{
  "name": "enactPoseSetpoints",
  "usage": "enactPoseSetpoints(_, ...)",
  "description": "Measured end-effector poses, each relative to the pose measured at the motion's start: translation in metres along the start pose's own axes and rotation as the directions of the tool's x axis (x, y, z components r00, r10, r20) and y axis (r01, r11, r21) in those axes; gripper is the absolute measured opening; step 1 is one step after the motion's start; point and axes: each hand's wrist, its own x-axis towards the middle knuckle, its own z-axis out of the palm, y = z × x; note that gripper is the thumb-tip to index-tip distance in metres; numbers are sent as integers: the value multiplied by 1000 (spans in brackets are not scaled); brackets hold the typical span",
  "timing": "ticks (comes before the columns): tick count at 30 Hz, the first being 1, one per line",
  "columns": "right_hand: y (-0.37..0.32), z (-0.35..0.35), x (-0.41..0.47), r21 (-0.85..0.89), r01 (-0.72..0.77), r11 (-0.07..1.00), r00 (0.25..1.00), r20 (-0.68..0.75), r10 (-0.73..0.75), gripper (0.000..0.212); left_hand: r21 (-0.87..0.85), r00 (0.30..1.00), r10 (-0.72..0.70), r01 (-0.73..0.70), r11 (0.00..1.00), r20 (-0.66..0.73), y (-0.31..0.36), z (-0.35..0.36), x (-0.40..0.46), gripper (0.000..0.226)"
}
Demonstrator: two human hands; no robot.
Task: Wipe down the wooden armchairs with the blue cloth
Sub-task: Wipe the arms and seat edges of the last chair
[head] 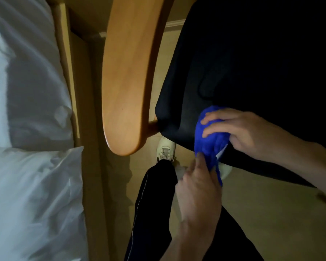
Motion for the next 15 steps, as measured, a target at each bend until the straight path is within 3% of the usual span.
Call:
enactPoseSetpoints(3, -10, 3, 64, 85, 51, 995, 989, -139, -39, 53, -143, 973, -121, 94, 985, -195, -10, -22, 29, 42)
enactPoseSetpoints(5, -20, 13, 102, 137, 85, 987, 990, -123, -68, 42, -149, 944, -270, 244, 958, -192, -10, -28, 54, 46)
enactPoseSetpoints(7, -19, 15, 118, 141, 55, 988, 997, -63, -47, 38, -63, 943, -295, 288, 956, -157, -5, -27, 69, 43)
enactPoseSetpoints(11, 7, -9, 69, 43, -26, 999, 998, -53, 28, 47, 97, 985, -124, 136, 986, -117, 5, -6, 54, 51)
enactPoseSetpoints(15, 27, -34, -34, 29, -274, 961, 959, -69, 276, 59, 152, 995, 102, -99, 983, -12, 45, 33, 14, 51)
